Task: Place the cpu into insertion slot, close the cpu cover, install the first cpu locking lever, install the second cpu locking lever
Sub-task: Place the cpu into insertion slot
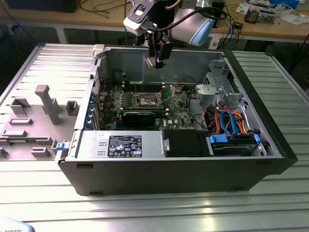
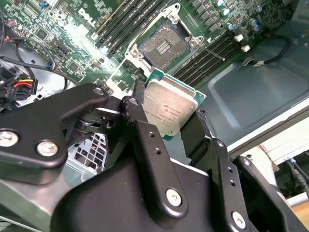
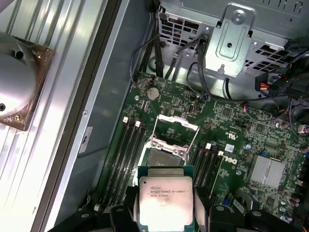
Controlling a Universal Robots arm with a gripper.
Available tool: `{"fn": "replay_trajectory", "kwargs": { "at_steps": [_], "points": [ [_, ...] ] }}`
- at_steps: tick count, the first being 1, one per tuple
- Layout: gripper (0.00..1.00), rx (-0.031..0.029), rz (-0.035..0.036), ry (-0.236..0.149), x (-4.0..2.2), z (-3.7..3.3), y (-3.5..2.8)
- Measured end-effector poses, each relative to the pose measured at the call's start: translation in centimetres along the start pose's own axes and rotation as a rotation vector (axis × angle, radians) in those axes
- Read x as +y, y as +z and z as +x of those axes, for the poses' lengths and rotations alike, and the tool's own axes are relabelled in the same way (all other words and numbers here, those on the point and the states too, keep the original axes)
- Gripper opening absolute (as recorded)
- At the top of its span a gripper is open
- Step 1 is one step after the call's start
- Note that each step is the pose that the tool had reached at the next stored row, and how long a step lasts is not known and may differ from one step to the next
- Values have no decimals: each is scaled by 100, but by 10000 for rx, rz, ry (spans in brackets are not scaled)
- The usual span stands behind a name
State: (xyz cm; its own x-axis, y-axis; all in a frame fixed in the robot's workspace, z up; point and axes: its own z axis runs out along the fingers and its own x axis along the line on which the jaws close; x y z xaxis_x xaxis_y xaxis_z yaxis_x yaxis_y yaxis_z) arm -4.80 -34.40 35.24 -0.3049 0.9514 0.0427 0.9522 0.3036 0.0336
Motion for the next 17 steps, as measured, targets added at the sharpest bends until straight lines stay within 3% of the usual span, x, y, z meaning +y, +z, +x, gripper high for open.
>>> {"fn": "replay_trajectory", "kwargs": {
  "at_steps": [8, 12, 17],
  "points": [
    [54, -18, -25, 556, -9, 2, 15],
    [54, -41, -51, 1201, -10, 1, 38],
    [54, -52, -66, 1545, -11, 0, 51]
  ]
}}
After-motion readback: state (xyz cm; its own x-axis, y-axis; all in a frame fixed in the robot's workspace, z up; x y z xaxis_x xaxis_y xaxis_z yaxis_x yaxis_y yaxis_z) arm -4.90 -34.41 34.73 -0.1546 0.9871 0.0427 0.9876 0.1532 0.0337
